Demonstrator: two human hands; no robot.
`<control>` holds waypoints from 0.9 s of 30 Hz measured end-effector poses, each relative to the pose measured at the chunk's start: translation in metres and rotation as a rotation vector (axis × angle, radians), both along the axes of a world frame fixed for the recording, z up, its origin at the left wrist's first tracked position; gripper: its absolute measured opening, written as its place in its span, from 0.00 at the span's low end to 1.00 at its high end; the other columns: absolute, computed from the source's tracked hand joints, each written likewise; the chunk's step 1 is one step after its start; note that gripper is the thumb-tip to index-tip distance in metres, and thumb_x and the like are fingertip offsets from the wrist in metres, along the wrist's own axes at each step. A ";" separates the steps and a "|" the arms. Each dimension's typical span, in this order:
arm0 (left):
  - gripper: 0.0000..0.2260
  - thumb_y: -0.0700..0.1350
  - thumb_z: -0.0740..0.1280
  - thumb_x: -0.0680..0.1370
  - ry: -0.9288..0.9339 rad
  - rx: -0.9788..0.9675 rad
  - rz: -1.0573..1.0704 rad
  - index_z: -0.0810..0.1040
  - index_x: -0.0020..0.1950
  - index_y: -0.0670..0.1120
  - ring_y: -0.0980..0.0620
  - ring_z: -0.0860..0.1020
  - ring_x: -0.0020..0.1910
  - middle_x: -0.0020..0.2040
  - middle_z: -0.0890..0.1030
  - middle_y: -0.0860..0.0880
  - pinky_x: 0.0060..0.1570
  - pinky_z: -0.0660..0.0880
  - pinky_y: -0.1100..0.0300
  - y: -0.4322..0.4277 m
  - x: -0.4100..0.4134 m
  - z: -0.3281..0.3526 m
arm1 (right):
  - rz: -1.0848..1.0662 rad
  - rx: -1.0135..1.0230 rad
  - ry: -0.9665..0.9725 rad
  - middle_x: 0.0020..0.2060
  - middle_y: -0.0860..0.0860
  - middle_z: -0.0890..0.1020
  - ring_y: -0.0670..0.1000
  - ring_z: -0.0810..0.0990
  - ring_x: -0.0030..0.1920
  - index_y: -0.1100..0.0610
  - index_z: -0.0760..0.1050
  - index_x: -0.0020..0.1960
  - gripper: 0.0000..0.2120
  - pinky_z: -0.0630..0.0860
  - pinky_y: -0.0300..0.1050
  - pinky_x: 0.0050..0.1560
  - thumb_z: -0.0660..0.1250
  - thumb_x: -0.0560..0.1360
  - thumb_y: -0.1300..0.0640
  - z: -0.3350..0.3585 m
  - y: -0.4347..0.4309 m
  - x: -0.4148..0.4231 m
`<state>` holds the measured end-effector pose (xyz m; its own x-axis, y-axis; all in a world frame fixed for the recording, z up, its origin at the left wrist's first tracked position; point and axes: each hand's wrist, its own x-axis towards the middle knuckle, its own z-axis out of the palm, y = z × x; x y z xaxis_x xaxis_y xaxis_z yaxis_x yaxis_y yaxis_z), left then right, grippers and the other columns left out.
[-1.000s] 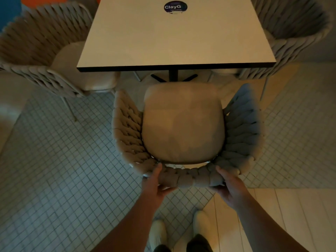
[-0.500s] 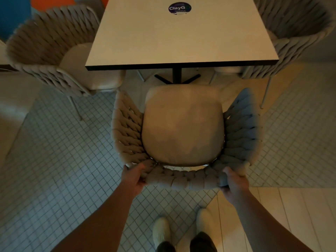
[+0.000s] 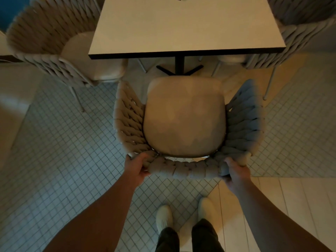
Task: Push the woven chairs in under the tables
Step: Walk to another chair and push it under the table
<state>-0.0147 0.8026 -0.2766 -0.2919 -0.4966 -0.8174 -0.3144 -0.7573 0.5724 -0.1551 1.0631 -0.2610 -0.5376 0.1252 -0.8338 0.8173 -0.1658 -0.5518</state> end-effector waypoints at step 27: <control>0.21 0.32 0.67 0.76 0.021 -0.006 0.064 0.77 0.68 0.46 0.34 0.82 0.57 0.61 0.83 0.38 0.47 0.80 0.32 -0.029 0.015 -0.019 | 0.103 -0.016 0.051 0.65 0.61 0.75 0.67 0.76 0.63 0.57 0.70 0.70 0.22 0.75 0.67 0.61 0.67 0.77 0.67 -0.022 0.001 -0.027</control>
